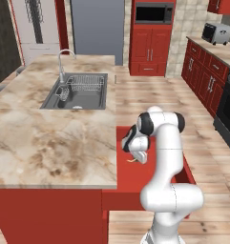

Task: Take a straw from the drawer in front and place it inside the glass cup on the dining counter.

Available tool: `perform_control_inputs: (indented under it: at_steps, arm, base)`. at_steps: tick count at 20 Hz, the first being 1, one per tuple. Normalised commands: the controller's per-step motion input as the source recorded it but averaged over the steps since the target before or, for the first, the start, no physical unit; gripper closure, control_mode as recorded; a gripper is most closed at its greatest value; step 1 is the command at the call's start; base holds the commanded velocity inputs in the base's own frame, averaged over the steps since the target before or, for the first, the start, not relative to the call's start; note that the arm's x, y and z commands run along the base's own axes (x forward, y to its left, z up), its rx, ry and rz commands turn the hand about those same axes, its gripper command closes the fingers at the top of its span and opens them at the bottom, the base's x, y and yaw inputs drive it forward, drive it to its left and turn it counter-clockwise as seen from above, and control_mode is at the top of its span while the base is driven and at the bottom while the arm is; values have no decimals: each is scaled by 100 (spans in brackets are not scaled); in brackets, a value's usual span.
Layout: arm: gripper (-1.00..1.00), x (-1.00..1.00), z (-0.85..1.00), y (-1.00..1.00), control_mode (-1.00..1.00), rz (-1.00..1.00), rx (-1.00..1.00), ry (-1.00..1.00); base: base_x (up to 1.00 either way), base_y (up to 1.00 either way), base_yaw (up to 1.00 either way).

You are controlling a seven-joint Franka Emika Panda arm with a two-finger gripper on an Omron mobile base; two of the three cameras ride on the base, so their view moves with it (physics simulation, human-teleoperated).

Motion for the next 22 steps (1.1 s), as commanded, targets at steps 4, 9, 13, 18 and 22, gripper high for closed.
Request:
perform_control_inputs:
  at_steps: [4, 9, 13, 18, 22]
  arm:
    - [100, -2, -57, 0, -100, 0, 0, -7]
    - [100, -35, -11, -30, -100, 0, 3, -2]
    - [100, -40, 34, -55, -100, 0, 2, -1]
    - [100, -16, 79, -44, -100, 0, 0, 0]
    - [100, -6, 100, -27, -100, -1, 0, 0]
  base:
    - [0, 0, 0]
    - [0, 0, 0]
    - [0, 0, 0]
    - [0, 0, 0]
    - [0, 0, 0]
